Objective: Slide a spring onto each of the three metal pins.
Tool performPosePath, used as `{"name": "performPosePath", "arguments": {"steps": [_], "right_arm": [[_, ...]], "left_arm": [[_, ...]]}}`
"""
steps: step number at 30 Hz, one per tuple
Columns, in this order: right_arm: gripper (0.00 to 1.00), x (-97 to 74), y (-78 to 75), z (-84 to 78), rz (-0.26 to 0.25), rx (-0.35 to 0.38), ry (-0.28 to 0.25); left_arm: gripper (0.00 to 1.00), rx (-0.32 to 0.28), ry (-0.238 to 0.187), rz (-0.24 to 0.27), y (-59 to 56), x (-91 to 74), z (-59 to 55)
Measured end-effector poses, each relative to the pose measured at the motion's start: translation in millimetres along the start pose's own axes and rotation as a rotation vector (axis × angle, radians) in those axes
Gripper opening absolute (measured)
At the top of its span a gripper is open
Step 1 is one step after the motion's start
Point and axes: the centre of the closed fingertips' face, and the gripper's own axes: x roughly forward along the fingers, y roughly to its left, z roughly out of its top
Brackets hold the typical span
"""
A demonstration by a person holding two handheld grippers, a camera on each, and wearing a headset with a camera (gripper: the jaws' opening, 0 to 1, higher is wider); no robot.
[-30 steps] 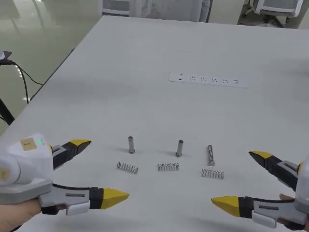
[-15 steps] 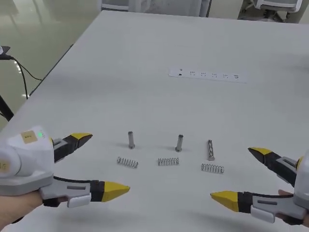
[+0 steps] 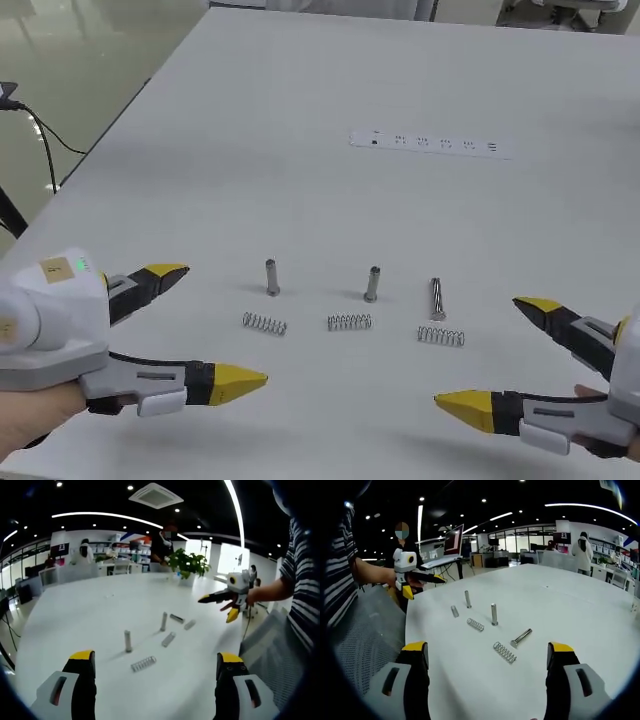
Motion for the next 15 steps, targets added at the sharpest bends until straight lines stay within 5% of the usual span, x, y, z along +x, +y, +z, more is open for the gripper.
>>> {"name": "performPosePath", "arguments": {"steps": [15], "right_arm": [[0.97, 6.3, -8.8, 4.0, -0.008, 0.019, 0.028]], "left_arm": [[0.98, -0.012, -0.006, 0.000, 1.4, -1.2, -1.3]]}}
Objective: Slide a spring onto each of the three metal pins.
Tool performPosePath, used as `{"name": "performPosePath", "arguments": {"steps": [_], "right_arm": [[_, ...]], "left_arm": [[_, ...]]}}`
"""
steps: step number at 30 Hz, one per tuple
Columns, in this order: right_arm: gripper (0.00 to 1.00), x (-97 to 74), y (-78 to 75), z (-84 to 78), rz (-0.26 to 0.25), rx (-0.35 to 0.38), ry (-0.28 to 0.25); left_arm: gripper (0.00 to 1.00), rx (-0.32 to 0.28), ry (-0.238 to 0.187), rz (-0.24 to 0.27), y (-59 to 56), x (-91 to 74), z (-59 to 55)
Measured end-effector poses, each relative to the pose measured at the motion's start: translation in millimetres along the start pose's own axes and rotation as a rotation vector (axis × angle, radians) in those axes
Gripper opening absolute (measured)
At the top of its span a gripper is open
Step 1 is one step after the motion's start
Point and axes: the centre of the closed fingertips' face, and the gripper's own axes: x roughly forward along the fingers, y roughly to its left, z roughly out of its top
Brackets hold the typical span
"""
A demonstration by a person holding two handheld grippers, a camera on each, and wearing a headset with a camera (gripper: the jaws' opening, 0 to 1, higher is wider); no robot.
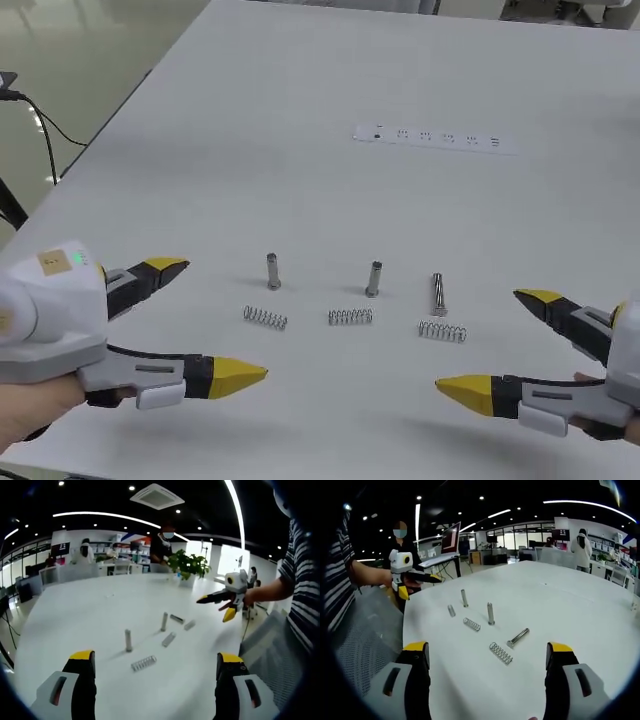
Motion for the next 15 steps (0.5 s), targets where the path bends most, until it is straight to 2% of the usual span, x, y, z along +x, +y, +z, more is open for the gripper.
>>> {"name": "performPosePath", "arguments": {"steps": [7, 15], "right_arm": [[0.92, 10.9, -5.2, 14.4, 0.001, -0.004, 0.006], [0.86, 20.5, -16.2, 26.1, -0.007, 0.003, 0.015]], "left_arm": [[0.98, 0.000, 0.005, 0.000, 0.9, -2.4, -0.6], [0.98, 0.034, 0.012, -0.011, 9.2, -3.3, 7.2]]}}
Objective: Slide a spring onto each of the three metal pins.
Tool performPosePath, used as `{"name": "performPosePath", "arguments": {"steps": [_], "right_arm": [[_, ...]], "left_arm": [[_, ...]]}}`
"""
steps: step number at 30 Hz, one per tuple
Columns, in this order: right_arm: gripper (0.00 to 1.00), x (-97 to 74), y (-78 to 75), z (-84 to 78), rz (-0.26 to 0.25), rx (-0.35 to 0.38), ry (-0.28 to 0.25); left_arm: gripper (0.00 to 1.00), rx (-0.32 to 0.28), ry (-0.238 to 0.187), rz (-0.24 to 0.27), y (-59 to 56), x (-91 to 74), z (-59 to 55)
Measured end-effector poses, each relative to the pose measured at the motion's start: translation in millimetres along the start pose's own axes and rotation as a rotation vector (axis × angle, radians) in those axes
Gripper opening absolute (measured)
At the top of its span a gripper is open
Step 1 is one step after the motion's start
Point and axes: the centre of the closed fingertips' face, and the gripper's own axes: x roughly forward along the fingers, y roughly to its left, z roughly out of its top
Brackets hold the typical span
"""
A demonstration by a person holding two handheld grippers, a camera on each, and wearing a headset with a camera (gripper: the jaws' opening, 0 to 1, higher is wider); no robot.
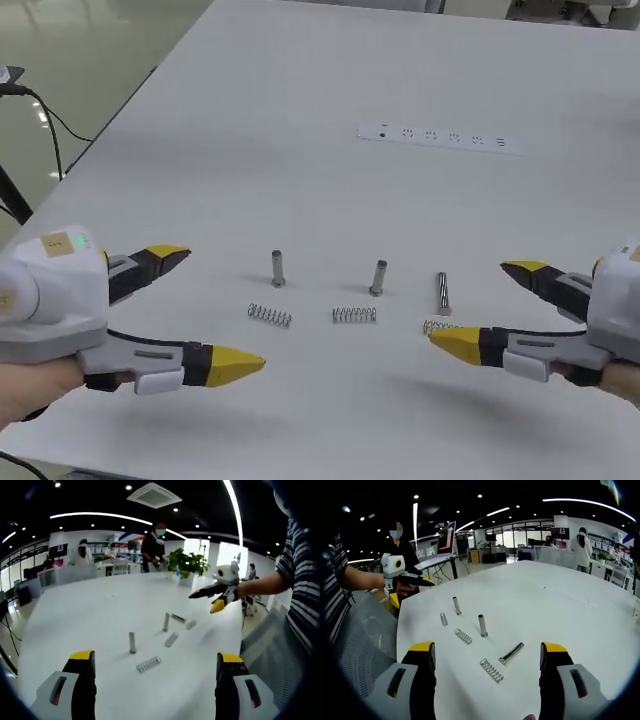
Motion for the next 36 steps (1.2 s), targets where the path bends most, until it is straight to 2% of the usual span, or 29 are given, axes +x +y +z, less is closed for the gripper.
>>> {"name": "performPosePath", "arguments": {"steps": [4, 10, 16, 19, 23, 28, 32, 36], "right_arm": [[0.83, 3.6, -5.1, 2.2, -0.008, 0.016, 0.004], [0.77, 10.6, -15.0, 2.5, -0.014, 0.065, 0.026], [0.66, 19.6, -23.0, 0.6, -0.012, 0.124, 0.070], [0.57, 24.4, -27.0, -2.2, -0.009, 0.153, 0.101], [0.49, 31.5, -36.0, -7.7, -0.029, 0.193, 0.145], [0.37, 42.5, -48.7, -15.5, -0.067, 0.289, 0.187], [0.28, 48.7, -55.3, -23.8, -0.095, 0.307, 0.232], [0.23, 51.6, -59.6, -27.3, -0.114, 0.341, 0.244]], "left_arm": [[0.98, 0.012, -0.005, -0.008, 3.4, 0.2, 6.1], [0.98, 0.026, 0.007, -0.023, 6.1, 3.4, 7.2], [0.98, 0.017, 0.010, -0.031, 7.4, 6.6, 4.9], [0.98, 0.012, 0.015, -0.035, 8.2, 7.4, 3.5], [0.98, 0.008, 0.016, -0.032, 10.4, 7.2, 2.7], [0.98, 0.002, 0.017, -0.027, 12.9, 6.6, 1.4], [0.98, 0.001, 0.022, -0.026, 14.3, 6.6, -0.2], [0.98, -0.002, 0.021, -0.026, 14.8, 6.8, -0.4]]}}
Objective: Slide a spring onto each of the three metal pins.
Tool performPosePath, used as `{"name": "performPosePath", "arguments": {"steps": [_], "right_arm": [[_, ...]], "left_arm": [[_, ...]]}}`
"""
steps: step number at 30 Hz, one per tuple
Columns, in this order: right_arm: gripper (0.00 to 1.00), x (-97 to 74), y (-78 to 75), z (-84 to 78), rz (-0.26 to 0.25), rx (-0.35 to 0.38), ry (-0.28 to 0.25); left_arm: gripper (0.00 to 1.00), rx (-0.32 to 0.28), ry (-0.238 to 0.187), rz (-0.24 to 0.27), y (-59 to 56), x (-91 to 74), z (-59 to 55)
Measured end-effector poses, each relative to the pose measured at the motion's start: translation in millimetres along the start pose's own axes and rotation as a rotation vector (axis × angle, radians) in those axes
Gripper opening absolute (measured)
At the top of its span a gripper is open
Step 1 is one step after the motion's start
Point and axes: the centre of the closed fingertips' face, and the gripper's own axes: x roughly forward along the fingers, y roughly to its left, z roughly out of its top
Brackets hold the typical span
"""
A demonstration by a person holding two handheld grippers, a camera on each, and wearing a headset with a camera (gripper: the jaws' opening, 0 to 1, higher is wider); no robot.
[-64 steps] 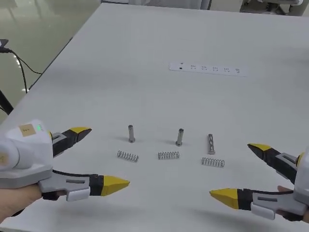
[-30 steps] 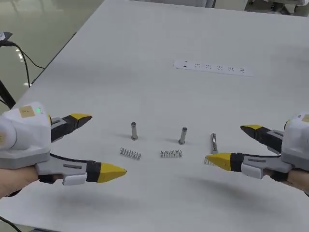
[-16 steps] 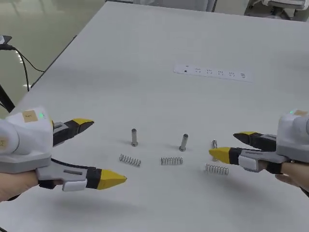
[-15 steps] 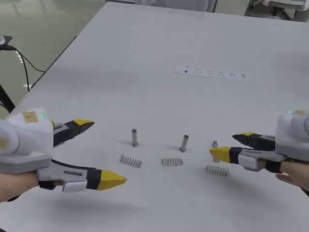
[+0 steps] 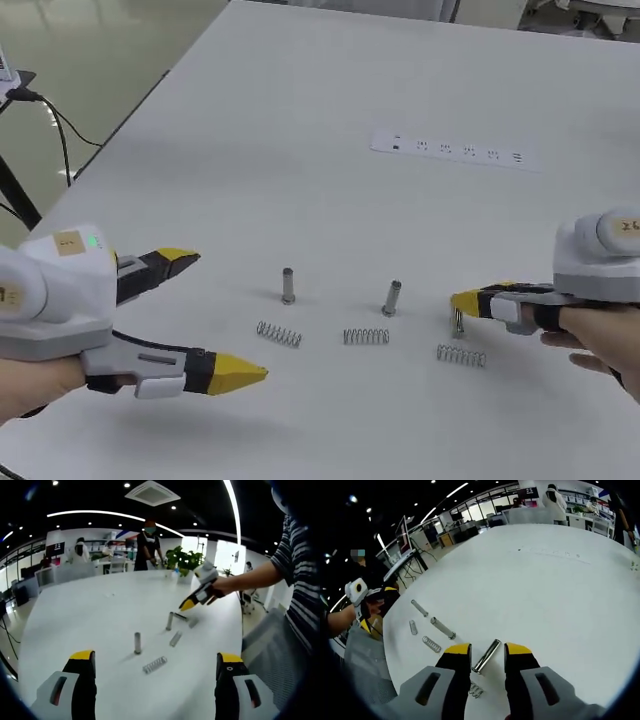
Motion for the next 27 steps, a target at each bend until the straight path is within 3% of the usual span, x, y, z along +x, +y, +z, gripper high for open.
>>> {"name": "performPosePath", "arguments": {"steps": [11, 16, 27], "right_arm": [[0.15, 14.0, -3.3, -6.5, -0.033, 0.036, 0.054], [0.13, 19.2, -10.6, -9.4, -0.085, 0.002, 0.090], [0.07, 22.6, -10.4, -12.2, -0.126, -0.006, 0.117]], "left_arm": [[0.97, 0.002, 0.010, -0.011, -2.2, 1.8, -2.1], [0.97, 0.000, 0.008, -0.010, -2.8, 1.9, -1.5], [0.97, -0.004, 0.009, -0.005, -2.2, 1.9, -2.9]]}}
